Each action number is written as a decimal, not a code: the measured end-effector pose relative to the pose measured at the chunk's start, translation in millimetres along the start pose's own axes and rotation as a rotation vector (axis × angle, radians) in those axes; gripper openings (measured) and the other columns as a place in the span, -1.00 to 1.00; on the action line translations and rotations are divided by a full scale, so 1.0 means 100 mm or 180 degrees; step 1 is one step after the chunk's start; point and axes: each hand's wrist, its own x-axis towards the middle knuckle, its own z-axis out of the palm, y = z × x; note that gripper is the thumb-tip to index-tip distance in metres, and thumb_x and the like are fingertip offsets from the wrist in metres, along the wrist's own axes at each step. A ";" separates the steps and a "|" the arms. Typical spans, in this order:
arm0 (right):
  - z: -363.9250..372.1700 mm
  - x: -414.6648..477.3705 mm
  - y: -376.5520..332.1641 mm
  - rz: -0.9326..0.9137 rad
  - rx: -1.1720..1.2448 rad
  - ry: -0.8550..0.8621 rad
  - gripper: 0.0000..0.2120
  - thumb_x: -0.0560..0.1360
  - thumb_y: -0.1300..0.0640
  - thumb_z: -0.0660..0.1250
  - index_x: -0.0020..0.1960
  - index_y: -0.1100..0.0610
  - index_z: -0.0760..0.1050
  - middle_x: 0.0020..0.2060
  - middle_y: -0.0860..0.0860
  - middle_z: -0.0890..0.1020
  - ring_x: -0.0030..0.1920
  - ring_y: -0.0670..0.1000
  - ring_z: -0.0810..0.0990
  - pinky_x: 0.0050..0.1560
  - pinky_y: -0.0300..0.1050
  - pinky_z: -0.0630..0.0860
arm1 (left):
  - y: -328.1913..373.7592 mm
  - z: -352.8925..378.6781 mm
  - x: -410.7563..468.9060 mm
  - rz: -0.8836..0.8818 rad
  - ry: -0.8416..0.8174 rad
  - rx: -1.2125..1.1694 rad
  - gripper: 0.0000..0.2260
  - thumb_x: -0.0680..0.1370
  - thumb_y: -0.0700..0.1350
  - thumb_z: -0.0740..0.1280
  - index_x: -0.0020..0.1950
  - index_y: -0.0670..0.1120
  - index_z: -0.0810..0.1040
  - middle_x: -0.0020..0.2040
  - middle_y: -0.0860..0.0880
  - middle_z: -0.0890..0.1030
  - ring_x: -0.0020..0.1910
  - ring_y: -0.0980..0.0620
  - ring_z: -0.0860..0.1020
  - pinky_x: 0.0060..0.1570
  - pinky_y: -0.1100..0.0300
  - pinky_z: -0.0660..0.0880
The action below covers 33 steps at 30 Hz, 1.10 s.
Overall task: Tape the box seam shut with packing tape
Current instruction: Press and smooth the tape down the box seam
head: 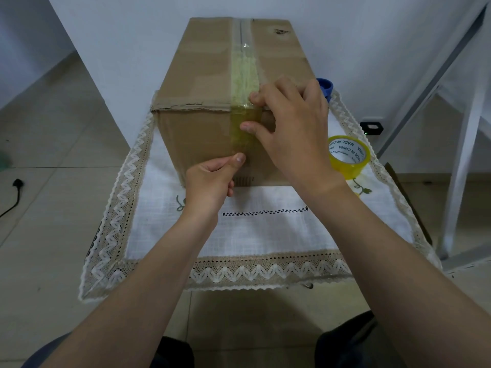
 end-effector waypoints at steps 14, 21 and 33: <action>0.01 0.01 -0.07 0.0262 0.0153 0.0239 -0.75 0.55 -0.19 0.31 -0.02 -0.04 0.60 -0.02 -0.14 0.62 0.08 0.11 0.46 0.11 0.08 0.39 | 0.02 0.01 -0.01 -0.0026 0.0050 0.0069 -0.93 0.57 -0.01 0.53 -0.05 0.02 0.72 -0.61 0.16 0.45 -0.64 0.23 0.36 -0.61 0.43 0.28; 0.00 -0.01 -0.05 0.0080 -0.0073 0.0188 -0.75 0.49 -0.19 0.38 0.01 -0.03 0.60 0.01 -0.11 0.62 0.08 0.14 0.48 0.07 0.09 0.42 | 0.00 0.02 -0.01 -0.0022 0.0039 0.0001 -0.88 0.57 -0.02 0.53 0.05 -0.04 0.74 -0.61 0.16 0.46 -0.62 0.23 0.37 -0.60 0.43 0.29; -0.01 -0.03 -0.04 0.0095 -0.0173 -0.0011 -0.63 0.38 -0.17 0.50 0.09 -0.02 0.56 0.09 -0.07 0.58 0.15 0.15 0.47 0.19 0.12 0.41 | 0.01 0.02 0.00 -0.0036 0.0064 0.0013 -0.83 0.57 -0.02 0.53 0.09 -0.07 0.75 -0.60 0.16 0.45 -0.63 0.23 0.36 -0.60 0.42 0.29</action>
